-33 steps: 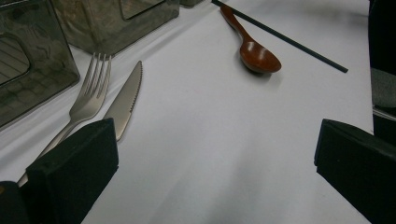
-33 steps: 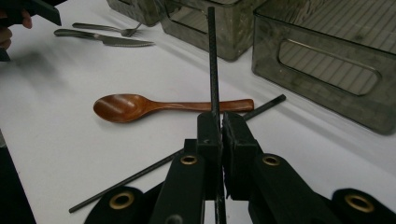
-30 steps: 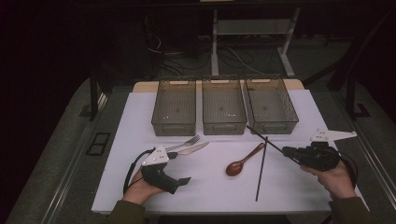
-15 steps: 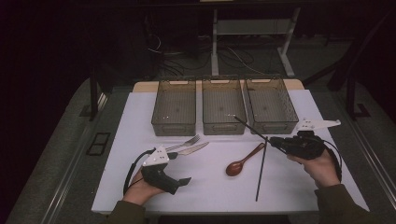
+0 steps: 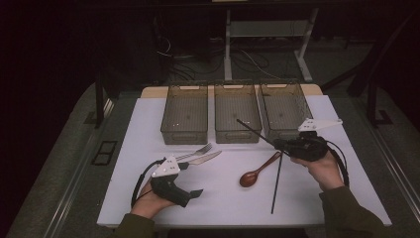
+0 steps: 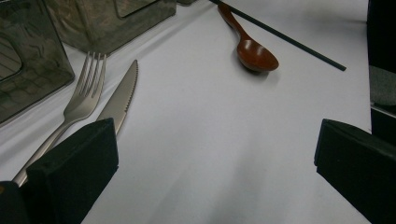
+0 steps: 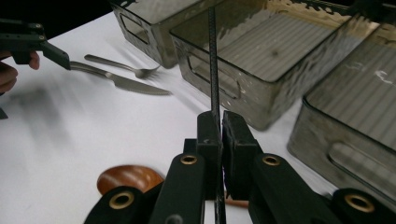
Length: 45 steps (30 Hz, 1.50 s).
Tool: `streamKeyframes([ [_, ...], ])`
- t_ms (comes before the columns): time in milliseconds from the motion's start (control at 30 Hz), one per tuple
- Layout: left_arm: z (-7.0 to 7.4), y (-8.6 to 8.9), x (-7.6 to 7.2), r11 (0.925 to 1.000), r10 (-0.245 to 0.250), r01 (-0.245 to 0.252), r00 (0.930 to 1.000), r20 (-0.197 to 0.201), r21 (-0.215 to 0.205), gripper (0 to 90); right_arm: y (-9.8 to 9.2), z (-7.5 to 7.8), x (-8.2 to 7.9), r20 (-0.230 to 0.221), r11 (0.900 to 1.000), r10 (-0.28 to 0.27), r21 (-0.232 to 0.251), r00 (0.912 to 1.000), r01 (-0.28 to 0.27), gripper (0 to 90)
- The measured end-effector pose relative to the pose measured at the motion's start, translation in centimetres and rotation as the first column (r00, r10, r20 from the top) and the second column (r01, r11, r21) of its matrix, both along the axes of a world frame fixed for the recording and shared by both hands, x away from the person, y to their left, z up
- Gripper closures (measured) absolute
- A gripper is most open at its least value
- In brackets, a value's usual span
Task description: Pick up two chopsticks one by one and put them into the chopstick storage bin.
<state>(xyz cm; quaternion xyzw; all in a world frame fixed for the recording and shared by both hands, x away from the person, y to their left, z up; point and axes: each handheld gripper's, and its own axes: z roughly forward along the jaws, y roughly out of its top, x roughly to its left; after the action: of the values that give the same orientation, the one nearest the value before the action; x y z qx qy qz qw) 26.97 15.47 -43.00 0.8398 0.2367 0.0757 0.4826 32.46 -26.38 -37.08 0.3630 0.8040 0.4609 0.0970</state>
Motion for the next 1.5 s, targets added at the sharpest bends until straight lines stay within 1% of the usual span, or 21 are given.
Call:
streamKeyframes([
  [100,0.0,0.0,0.0,1.0,0.002,-0.002,1.0,0.0,-0.002,0.0,1.3,0.1,0.7,0.002,1.0,0.008,-0.01,1.0,-0.008,86.3],
  [200,0.0,0.0,0.0,1.0,0.003,-0.003,1.0,0.001,-0.006,0.0,2.0,0.1,1.0,0.005,1.0,0.01,-0.016,0.9999,-0.01,86.3],
  [233,0.0,0.0,-0.1,1.0,0.003,-0.003,1.0,0.0,-0.009,0.0,2.7,0.1,1.5,0.003,1.0,0.018,-0.019,0.9998,-0.018,86.3],
  [267,0.0,0.0,-0.1,1.0,0.004,-0.004,1.0,-0.002,-0.009,0.0,2.7,0.1,1.5,0.003,1.0,0.018,-0.019,0.9998,-0.018,86.3],
  [433,0.0,0.0,-0.1,0.9999,0.005,-0.005,1.0,-0.003,-0.011,0.0,4.4,0.3,2.5,0.0,1.0,0.022,-0.013,0.9998,-0.022,86.3],
  [633,0.0,0.0,-0.1,0.9999,0.007,-0.007,1.0,-0.003,-0.013,0.0,6.5,0.7,4.0,-0.003,0.999,0.022,-0.022,0.9997,-0.023,86.3],
  [800,0.0,0.0,-0.1,0.9998,0.008,-0.008,1.0,-0.003,-0.016,0.0,8.0,1.0,5.2,-0.013,0.999,0.013,-0.029,0.9998,-0.014,86.3],
  [833,0.0,-0.1,-0.2,0.9997,0.009,-0.01,0.9999,-0.004,-0.021,0.0,8.7,1.1,5.7,-0.012,0.999,0.014,-0.033,0.9998,-0.015,86.3],
  [867,0.0,-0.1,-0.2,0.9997,0.009,-0.009,1.0,-0.003,-0.02,0.0,8.7,1.1,5.7,-0.012,0.999,0.014,-0.033,0.9998,-0.015,86.3],
  [900,0.1,-0.1,-0.2,0.9998,0.007,-0.007,1.0,-0.003,-0.02,0.0,9.3,1.2,6.1,-0.019,0.999,0.014,-0.034,0.9997,-0.014,86.3],
  [1067,0.0,-0.1,-0.2,0.9998,0.005,-0.005,1.0,0.0,-0.019,0.0,10.5,1.3,6.9,-0.033,1.0,0.008,-0.028,0.9994,-0.009,86.3],
  [1100,0.1,-0.1,-0.2,0.9998,0.004,-0.004,1.0,0.0,-0.02,0.0,11.2,1.4,7.3,-0.035,0.999,0.012,-0.031,0.9993,-0.013,86.3],
  [1133,0.1,-0.1,-0.2,0.9998,0.005,-0.005,1.0,0.0,-0.021,0.0,11.2,1.4,7.3,-0.035,0.999,0.012,-0.031,0.9993,-0.013,86.3],
  [1167,0.1,-0.1,-0.2,0.9998,0.005,-0.005,1.0,0.001,-0.02,0.0,12.0,1.4,7.7,-0.035,0.999,0.014,-0.039,0.9993,-0.016,86.3],
  [1200,0.1,-0.1,-0.2,0.9998,0.005,-0.005,1.0,0.001,-0.02,0.0,12.0,1.4,7.7,-0.035,0.999,0.014,-0.039,0.9993,-0.016,86.3],
  [1233,0.1,0.0,-0.2,0.9998,0.005,-0.005,1.0,0.001,-0.022,0.0,12.4,1.5,7.9,-0.043,0.999,0.012,-0.042,0.999,-0.013,86.3],
  [1300,0.1,0.0,-0.2,0.9998,0.005,-0.005,1.0,0.002,-0.022,0.0,13.4,1.6,8.5,-0.039,0.999,0.015,-0.048,0.9991,-0.017,86.3],
  [1333,0.1,0.0,-0.2,0.9997,0.005,-0.005,1.0,0.001,-0.023,0.0,13.4,1.6,8.5,-0.039,0.999,0.015,-0.048,0.9991,-0.017,86.3],
  [1367,0.1,0.0,-0.1,0.9998,0.002,-0.002,1.0,0.007,-0.017,0.0,13.8,1.6,8.7,-0.047,0.999,0.013,-0.049,0.9988,-0.015,86.3],
  [1433,0.1,0.0,-0.1,0.9997,0.005,-0.005,1.0,0.006,-0.026,0.0,14.9,1.7,9.5,-0.044,0.998,0.014,-0.062,0.9989,-0.017,86.3],
  [1500,0.2,0.0,-0.1,0.9997,0.0,0.0,1.0,0.01,-0.025,0.0,15.3,1.8,9.7,-0.048,0.998,0.012,-0.062,0.9988,-0.015,86.3],
])
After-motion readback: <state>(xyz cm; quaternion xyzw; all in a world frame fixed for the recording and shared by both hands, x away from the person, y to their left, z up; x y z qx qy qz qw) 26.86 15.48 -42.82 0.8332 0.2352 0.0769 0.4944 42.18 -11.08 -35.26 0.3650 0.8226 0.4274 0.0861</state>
